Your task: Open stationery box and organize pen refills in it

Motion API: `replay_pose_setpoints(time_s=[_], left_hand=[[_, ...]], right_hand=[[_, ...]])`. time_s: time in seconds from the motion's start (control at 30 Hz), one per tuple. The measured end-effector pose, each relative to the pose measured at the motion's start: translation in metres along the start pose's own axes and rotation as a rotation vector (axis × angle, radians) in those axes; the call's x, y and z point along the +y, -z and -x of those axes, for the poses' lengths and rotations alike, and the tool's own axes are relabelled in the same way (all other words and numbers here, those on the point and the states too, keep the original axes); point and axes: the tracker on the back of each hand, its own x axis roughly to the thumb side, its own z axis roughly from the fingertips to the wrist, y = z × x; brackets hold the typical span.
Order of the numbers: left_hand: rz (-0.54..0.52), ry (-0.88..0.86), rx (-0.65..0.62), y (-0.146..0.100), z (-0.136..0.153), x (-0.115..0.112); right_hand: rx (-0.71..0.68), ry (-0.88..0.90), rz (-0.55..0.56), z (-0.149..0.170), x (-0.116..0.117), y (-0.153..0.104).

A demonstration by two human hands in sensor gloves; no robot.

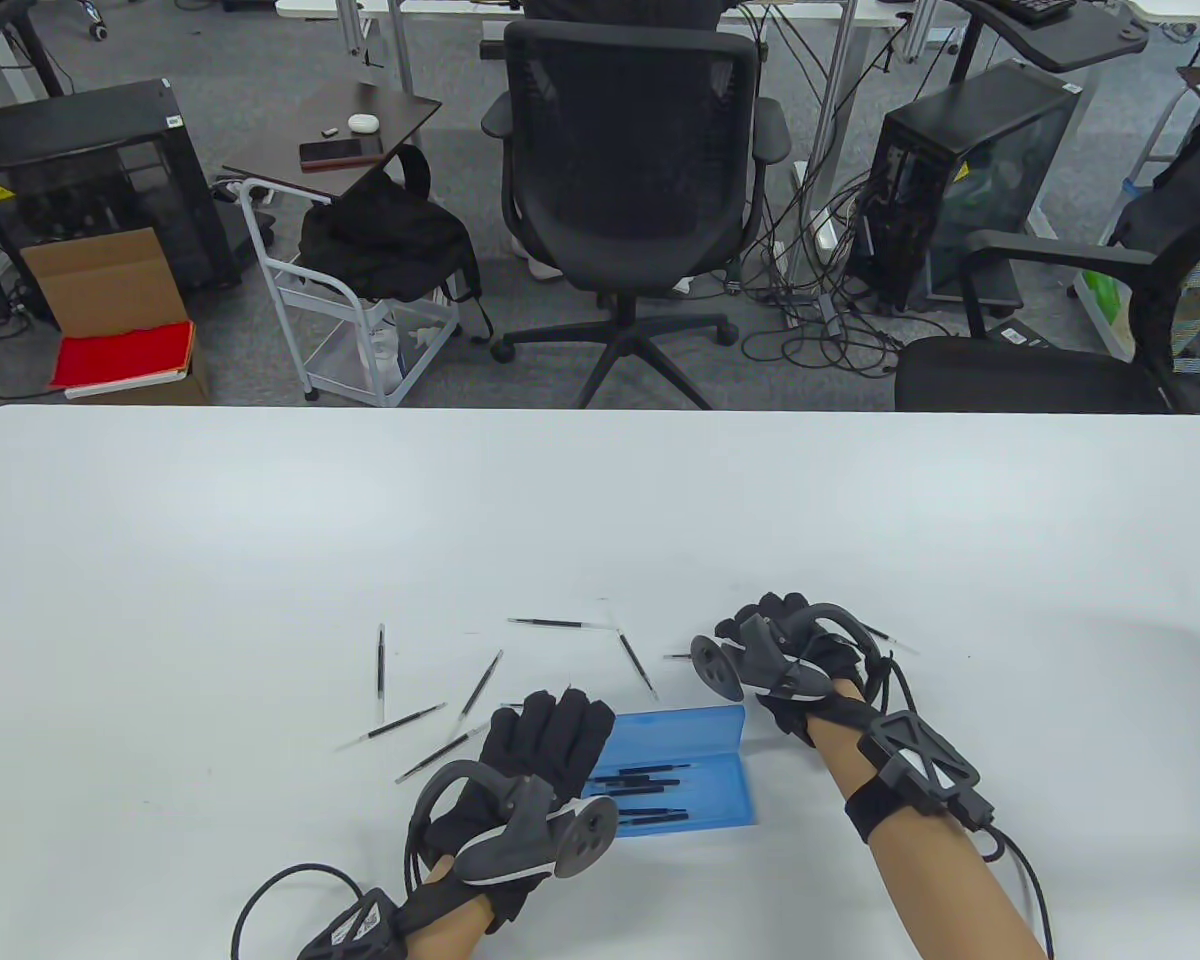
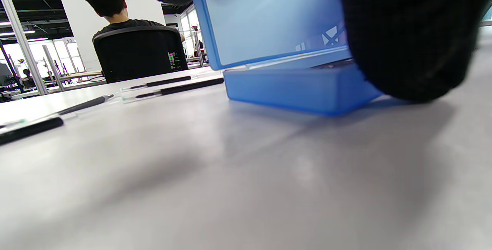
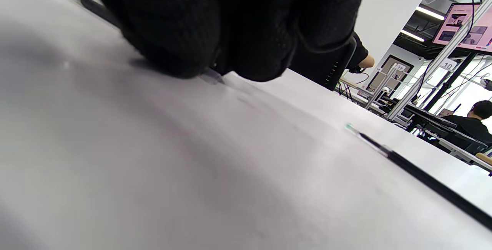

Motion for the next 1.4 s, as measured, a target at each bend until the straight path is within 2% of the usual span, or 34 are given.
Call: replay_pose_setpoints(time_s=[0.37,0.53,0.8,1.0,1.17,1.4], left_hand=[[0.000,0.001,0.001,0.000,0.000,0.000],[0.000,-0.001,0.000,0.000,0.000,0.000],[0.000,-0.003,0.001,0.000,0.000,0.000],[0.002,-0.011,0.001,0.000,0.001,0.000],[0.003,-0.020,0.002,0.001,0.002,0.000],[0.002,-0.019,0.004,0.001,0.002,0.000]], right_hand=[[0.020,0.073,-0.037,0.009,0.001,0.003],[0.023,0.126,0.015,0.017,-0.004,-0.003],[-0.071,0.192,0.212,0.019,-0.060,-0.048],[-0.184,0.129,0.297,-0.005,-0.093,-0.094],[-0.230,0.054,0.292,-0.029,-0.099,-0.120],[-0.254,-0.020,0.205,-0.063,-0.083,-0.137]])
